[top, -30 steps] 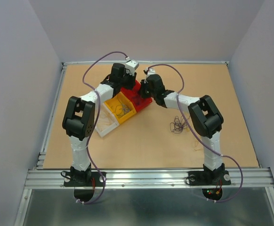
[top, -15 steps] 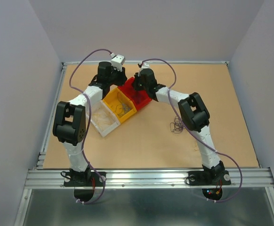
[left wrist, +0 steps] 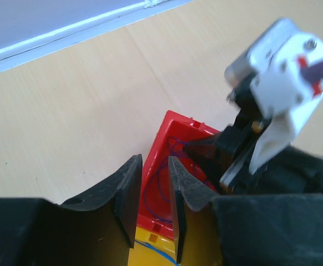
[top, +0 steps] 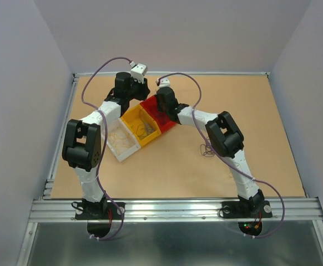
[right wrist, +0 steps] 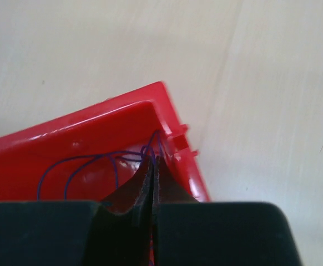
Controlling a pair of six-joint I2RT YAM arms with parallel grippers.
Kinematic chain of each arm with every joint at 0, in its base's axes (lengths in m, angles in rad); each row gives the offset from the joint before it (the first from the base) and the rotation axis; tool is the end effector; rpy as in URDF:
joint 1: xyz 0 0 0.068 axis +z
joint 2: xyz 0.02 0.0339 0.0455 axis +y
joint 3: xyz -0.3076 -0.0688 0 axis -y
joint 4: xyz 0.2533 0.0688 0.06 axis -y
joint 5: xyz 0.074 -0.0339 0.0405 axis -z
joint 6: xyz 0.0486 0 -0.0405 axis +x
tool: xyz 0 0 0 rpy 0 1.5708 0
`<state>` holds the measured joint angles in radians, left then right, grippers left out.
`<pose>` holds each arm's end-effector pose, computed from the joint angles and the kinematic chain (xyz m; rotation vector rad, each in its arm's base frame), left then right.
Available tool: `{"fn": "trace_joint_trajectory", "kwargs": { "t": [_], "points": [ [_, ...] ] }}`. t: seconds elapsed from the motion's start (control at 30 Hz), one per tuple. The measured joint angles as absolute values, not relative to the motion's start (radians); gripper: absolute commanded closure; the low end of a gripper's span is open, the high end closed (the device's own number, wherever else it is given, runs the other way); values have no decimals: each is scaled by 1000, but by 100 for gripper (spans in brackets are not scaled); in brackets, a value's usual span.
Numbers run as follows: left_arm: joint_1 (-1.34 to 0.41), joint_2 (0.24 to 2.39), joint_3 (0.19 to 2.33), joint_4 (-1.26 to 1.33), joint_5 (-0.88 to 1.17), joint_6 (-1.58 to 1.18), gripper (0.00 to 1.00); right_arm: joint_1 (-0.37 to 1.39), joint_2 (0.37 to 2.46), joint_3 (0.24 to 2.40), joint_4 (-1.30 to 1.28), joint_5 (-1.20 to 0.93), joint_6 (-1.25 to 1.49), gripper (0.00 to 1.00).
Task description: Untangle the cables
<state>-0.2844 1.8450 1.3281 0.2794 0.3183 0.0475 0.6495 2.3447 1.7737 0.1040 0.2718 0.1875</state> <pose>0.4468 -0.1465 0.3083 0.5230 1.7427 -0.4556 0.4765 0.3455 0.1927 -0.2971 2.0067 0.2532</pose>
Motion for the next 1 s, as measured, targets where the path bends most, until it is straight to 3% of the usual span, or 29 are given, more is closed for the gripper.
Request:
{"fn": "trace_joint_trajectory", "kwargs": {
  "t": [0.4, 0.7, 0.83, 1.0],
  "points": [
    [-260, 1846, 1328, 285, 326, 38, 63, 748, 2370, 1738, 70, 362, 106, 99],
    [-242, 1846, 1328, 303, 342, 16, 63, 732, 2341, 1733, 26, 274, 157, 95],
    [-241, 1846, 1328, 307, 342, 14, 63, 727, 2317, 1735, -17, 236, 185, 43],
    [-241, 1846, 1328, 310, 343, 13, 63, 727, 2269, 1735, -60, 223, 203, 36]
  ]
}}
